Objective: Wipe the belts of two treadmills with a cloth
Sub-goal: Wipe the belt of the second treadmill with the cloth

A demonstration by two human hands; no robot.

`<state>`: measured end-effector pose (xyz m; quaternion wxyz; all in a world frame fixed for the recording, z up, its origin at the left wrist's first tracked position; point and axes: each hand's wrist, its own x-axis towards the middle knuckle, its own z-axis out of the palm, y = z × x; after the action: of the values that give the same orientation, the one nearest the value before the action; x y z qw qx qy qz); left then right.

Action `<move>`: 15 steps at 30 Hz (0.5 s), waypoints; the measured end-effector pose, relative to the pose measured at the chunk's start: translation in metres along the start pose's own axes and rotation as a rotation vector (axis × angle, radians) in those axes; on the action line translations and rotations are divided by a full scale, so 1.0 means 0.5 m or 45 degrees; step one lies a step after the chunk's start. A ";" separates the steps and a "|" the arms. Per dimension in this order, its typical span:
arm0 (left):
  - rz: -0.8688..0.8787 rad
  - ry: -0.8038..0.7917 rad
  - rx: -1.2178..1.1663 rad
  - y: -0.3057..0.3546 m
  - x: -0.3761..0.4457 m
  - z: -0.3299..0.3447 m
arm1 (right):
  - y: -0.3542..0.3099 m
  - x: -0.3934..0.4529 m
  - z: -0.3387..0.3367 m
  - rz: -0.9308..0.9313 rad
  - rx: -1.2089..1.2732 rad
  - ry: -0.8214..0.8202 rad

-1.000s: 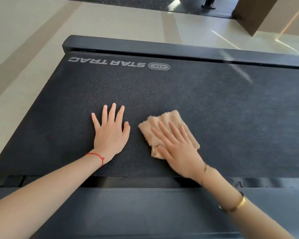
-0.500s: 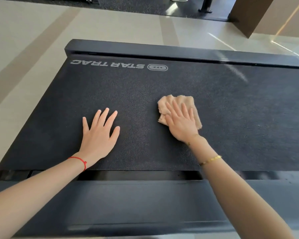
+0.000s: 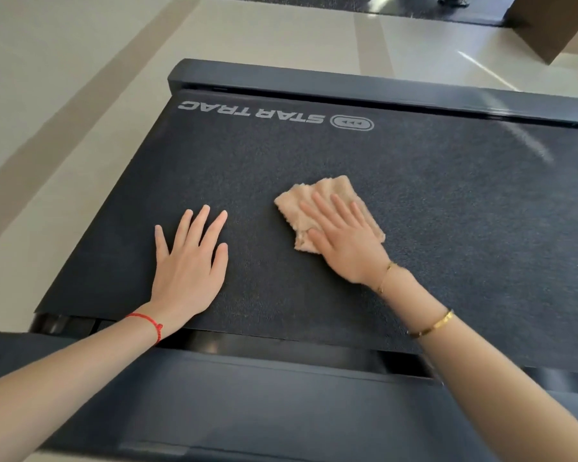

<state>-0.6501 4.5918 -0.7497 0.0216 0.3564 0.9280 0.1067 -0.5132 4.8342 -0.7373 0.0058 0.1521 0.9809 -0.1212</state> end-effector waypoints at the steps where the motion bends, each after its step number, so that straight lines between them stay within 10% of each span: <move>1: 0.001 0.010 0.006 0.001 0.000 0.002 | 0.020 0.027 -0.006 0.044 -0.004 0.007; 15: -0.020 0.002 0.143 0.008 0.003 0.011 | -0.036 0.496 -0.035 0.271 -0.019 -0.087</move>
<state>-0.6476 4.5967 -0.7541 0.0019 0.3496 0.9353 0.0546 -0.7549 4.8953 -0.7280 0.0533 0.2512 0.9592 -0.1179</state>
